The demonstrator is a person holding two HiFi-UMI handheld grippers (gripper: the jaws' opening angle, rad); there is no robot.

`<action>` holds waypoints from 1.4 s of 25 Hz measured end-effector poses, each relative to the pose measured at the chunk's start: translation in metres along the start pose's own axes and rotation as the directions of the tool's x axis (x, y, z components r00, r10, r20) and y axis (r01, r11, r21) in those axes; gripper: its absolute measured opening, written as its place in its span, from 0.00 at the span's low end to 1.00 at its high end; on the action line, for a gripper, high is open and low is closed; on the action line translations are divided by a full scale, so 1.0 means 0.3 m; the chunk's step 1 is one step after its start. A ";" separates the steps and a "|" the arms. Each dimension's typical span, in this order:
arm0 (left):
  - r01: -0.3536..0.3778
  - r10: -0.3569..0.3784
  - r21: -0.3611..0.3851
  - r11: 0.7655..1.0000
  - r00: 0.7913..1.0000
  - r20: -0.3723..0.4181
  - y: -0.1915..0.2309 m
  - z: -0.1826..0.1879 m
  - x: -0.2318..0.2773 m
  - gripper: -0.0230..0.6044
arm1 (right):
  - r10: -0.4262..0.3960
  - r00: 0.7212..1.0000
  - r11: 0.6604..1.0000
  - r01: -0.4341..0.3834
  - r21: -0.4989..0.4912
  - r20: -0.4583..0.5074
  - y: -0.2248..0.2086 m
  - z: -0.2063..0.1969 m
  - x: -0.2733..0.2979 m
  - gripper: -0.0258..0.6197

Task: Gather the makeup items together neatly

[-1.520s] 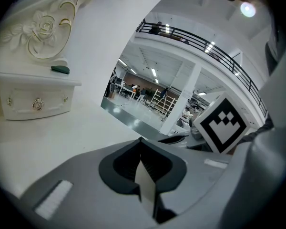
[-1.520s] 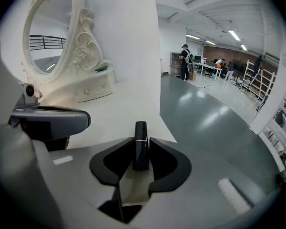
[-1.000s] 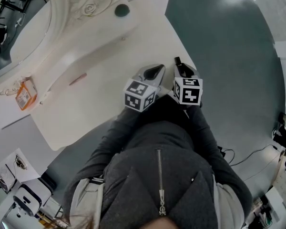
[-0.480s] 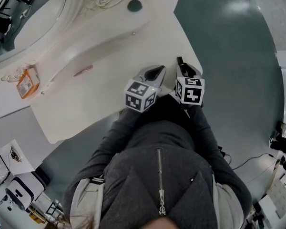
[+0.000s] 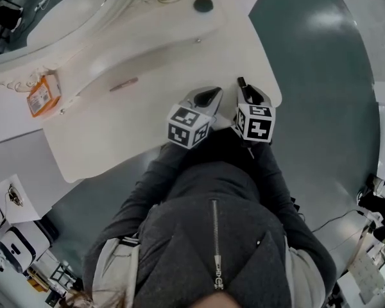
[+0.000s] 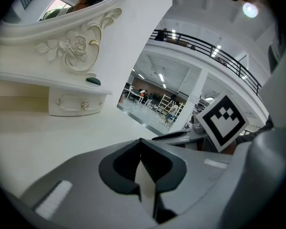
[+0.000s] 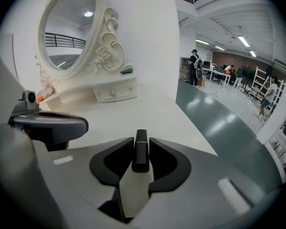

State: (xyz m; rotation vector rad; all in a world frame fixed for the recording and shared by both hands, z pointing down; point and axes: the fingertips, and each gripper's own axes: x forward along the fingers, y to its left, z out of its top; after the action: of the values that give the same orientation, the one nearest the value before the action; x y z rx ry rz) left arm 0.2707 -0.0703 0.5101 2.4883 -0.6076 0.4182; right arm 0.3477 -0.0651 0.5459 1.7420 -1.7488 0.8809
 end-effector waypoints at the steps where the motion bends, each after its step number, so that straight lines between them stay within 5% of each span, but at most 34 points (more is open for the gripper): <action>1: -0.004 0.004 0.000 1.000 1.000 0.001 0.007 0.002 -0.010 0.05 | 0.004 1.000 1.000 -0.004 -0.002 0.001 0.012 0.005 0.001 0.20; 35: -0.157 0.161 -0.061 0.986 0.984 0.077 0.285 0.038 -0.444 0.05 | 0.185 0.983 0.952 -0.177 -0.248 0.007 0.571 0.151 0.038 0.19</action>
State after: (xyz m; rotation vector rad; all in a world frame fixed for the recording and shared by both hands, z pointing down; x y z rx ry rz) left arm 0.1167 -0.0969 0.4832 2.4231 -0.8434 0.3554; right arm 0.1806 -0.1129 0.5096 1.4596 -1.9694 0.6784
